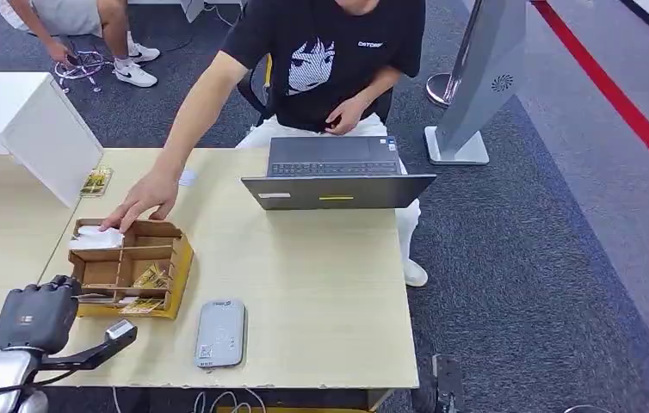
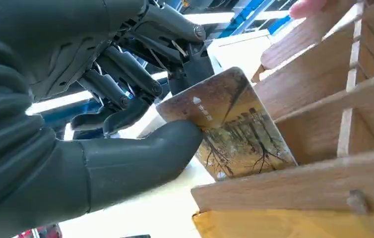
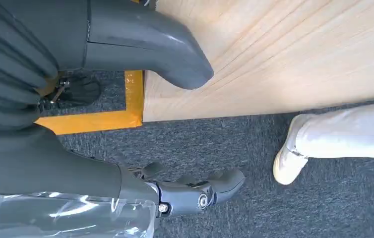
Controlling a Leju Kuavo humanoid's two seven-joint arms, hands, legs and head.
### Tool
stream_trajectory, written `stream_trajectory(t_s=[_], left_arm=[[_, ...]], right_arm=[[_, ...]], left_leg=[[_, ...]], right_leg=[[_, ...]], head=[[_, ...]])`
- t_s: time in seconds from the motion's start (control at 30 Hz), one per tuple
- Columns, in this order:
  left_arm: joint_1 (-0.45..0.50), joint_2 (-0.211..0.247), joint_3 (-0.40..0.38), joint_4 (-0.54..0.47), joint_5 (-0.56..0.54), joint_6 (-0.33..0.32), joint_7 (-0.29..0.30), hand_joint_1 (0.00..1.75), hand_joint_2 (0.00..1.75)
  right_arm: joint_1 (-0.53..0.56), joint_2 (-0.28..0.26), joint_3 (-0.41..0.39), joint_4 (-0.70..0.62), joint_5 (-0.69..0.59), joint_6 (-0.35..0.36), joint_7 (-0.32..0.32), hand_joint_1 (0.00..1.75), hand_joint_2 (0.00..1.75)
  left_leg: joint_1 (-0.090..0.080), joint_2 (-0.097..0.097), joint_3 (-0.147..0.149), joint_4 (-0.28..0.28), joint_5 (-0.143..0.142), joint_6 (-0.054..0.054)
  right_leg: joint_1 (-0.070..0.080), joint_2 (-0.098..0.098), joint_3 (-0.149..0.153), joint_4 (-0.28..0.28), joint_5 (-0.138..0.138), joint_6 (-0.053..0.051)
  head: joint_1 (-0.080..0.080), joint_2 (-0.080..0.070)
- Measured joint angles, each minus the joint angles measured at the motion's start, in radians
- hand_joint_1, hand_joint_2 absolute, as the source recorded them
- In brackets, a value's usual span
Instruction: Pass the card to the sensor for recognition and then transmit it.
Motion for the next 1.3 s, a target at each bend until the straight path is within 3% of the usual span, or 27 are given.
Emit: stream_trajectory(t_s=[0.3,0.8,1.1,1.3], left_arm=[[-0.070,0.002,0.000,-0.123,0.134,-0.022,-0.020,1.75,1.75],[-0.174,0.031,0.017,-0.306,0.261,-0.040,-0.034,1.75,1.75],[-0.199,0.045,0.064,-0.276,0.307,-0.079,-0.021,1.75,1.75],[-0.252,0.066,0.066,-0.185,0.255,-0.148,0.027,1.75,1.75]], right_arm=[[0.000,-0.002,0.002,0.000,-0.004,-0.004,0.000,0.00,1.75],[0.003,-0.002,0.003,0.000,-0.007,-0.006,-0.003,0.00,1.75],[0.002,-0.002,0.010,0.000,0.000,-0.006,-0.001,0.00,1.75],[0.000,-0.003,0.022,0.000,0.001,0.001,0.010,0.00,1.75]], left_leg=[[0.000,-0.001,-0.001,0.000,0.001,0.001],[0.000,0.000,-0.001,0.000,0.001,0.000],[0.000,0.000,0.000,0.000,0.001,0.000],[0.001,0.001,-0.001,0.000,0.001,0.000]], right_leg=[[0.000,-0.001,0.000,0.000,0.000,0.000],[0.000,0.000,0.000,0.000,0.001,0.000],[0.000,0.000,0.000,0.000,0.001,0.000],[0.000,0.001,-0.001,0.000,0.001,-0.001]], head=[[0.000,0.000],[0.000,0.000],[0.000,0.000],[-0.001,0.000]])
